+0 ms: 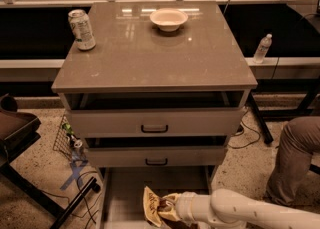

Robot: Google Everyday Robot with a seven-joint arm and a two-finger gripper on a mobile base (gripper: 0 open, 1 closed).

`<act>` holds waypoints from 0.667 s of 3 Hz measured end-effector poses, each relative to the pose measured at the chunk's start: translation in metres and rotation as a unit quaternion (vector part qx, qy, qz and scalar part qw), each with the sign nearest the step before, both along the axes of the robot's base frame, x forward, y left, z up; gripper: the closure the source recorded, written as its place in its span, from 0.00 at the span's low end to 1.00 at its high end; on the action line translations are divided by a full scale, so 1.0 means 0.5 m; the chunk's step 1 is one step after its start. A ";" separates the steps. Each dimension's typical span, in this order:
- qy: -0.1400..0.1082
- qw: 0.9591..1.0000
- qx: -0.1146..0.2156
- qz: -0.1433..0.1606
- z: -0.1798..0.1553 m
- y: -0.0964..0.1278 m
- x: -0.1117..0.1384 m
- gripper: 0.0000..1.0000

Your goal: Pick brown chip bag from bottom drawer and place on counter

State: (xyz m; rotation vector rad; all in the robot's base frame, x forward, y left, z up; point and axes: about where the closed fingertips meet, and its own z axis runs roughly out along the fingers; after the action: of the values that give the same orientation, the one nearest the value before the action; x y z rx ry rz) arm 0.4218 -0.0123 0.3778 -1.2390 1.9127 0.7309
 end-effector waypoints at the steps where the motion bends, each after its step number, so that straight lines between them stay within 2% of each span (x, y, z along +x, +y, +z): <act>1: -0.013 1.000 0.008 0.000 0.126 -0.037 -0.038 1.00; 2: -0.013 1.000 0.010 0.001 0.129 -0.037 -0.035 1.00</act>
Offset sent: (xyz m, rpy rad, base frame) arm -0.0176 -0.0125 0.0513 0.0198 -0.0145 0.0039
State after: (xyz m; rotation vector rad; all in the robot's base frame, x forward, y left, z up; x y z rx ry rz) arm 0.4043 -0.0308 0.4422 -1.2320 1.8801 0.7297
